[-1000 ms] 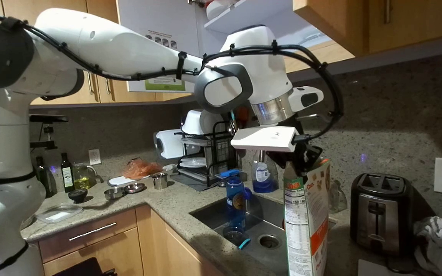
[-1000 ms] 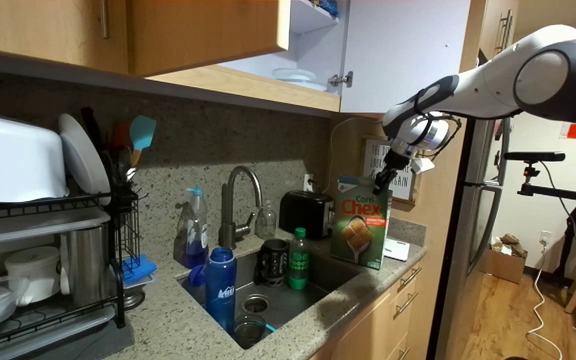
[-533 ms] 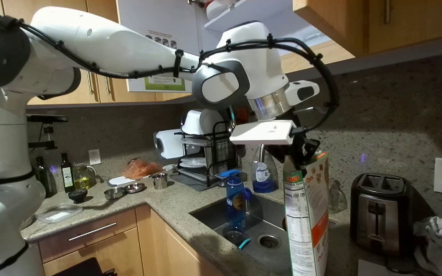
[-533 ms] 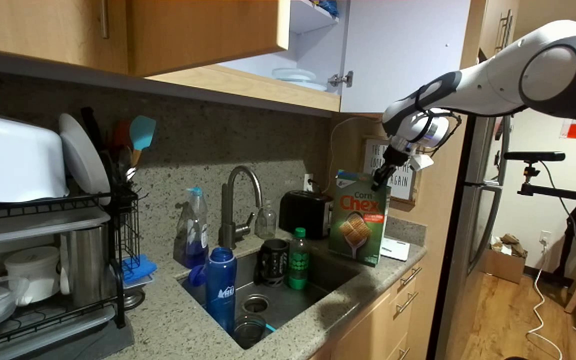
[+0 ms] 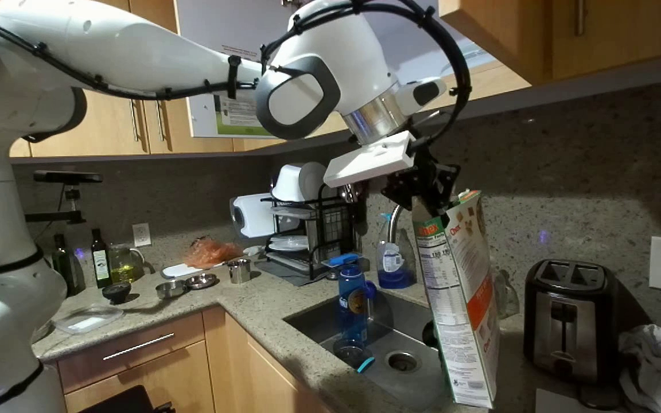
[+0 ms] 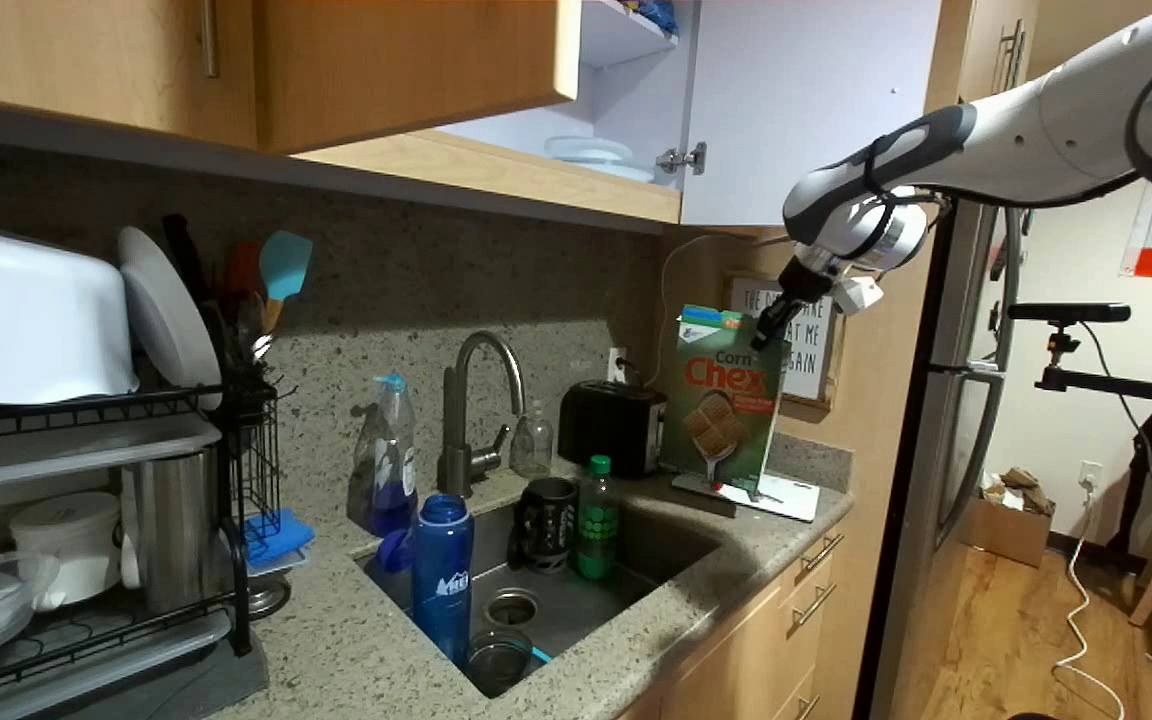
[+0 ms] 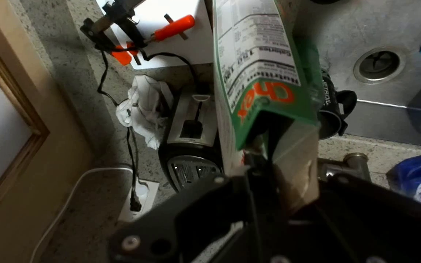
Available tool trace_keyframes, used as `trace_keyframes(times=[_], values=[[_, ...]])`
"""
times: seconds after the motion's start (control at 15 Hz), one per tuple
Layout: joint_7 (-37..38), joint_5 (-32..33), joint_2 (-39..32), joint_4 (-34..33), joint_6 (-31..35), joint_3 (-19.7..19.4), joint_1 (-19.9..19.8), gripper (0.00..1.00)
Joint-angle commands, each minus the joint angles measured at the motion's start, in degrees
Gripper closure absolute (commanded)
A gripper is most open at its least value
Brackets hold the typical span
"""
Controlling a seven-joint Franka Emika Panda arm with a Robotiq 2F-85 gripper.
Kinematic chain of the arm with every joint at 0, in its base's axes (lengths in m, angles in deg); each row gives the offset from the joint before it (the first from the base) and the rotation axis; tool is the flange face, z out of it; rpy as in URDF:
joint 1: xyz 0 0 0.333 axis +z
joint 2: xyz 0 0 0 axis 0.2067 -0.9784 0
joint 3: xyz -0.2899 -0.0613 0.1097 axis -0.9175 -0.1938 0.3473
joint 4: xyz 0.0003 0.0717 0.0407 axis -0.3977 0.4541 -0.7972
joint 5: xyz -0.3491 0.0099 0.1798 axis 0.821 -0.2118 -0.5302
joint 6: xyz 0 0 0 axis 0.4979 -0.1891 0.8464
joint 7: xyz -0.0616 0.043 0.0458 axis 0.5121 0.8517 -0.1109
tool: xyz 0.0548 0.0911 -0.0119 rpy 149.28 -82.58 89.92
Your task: Pick up the green box from the counter and place it inside the open upper cabinet
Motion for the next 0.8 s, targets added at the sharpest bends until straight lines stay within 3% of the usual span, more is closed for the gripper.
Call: trace_keyframes(times=[0.0,0.4,0.73], values=[[1.91,2.26,4.63,3.95,2.88,-0.37,1.53,0.92],[-0.87,-1.86,12.52,8.33,5.92,-1.64,4.52,0.92],[0.24,-1.22,19.57,10.86,8.47,-3.97,7.23,0.92]])
